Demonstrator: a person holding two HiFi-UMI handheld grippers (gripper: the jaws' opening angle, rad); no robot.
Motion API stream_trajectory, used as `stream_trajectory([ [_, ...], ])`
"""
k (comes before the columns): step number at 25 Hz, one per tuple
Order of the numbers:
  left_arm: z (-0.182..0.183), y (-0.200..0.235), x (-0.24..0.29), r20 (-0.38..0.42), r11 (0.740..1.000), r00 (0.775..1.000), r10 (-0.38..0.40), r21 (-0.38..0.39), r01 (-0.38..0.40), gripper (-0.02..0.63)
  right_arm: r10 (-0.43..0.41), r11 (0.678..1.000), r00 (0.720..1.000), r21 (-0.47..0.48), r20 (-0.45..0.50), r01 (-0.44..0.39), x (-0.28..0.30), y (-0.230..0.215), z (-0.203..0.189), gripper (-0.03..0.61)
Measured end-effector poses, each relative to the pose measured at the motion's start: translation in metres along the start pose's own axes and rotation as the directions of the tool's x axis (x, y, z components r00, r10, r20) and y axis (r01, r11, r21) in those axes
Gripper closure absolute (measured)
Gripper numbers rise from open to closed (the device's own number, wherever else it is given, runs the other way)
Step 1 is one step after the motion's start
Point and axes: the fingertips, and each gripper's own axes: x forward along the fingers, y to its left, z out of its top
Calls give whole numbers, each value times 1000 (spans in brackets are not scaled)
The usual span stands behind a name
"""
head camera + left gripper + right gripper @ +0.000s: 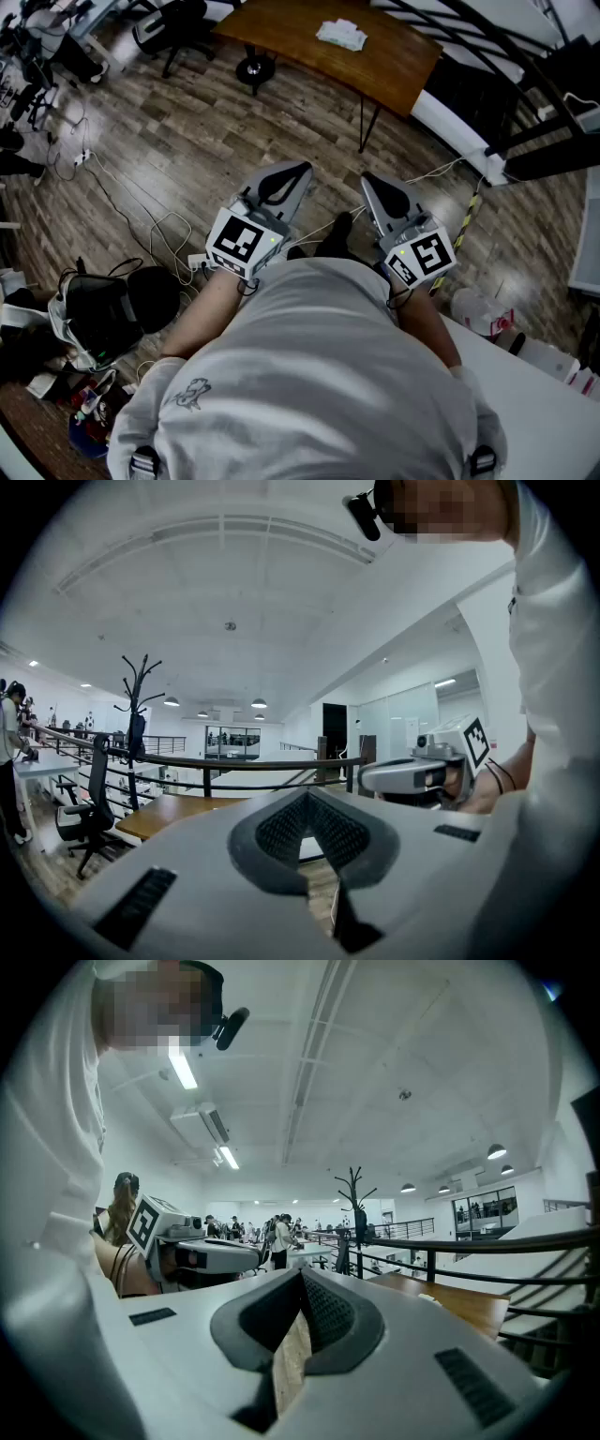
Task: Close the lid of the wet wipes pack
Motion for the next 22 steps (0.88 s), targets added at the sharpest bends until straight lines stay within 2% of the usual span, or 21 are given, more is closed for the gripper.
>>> stream_trajectory([
  [11,2,13,28,-1,999,1000,17,-31,-17,601,-7,1000,1000,7,-11,7,3,-34,1,546],
  [17,-1,22,59,-13,999,1000,23,-40,-24,601,-50,999,999,6,-7,50,2,-75,-1,545],
  [22,-2,31,98,-27,998,999,41,-55,-43,601,-54,998,999,16,0,54,3,-122,-7,545],
])
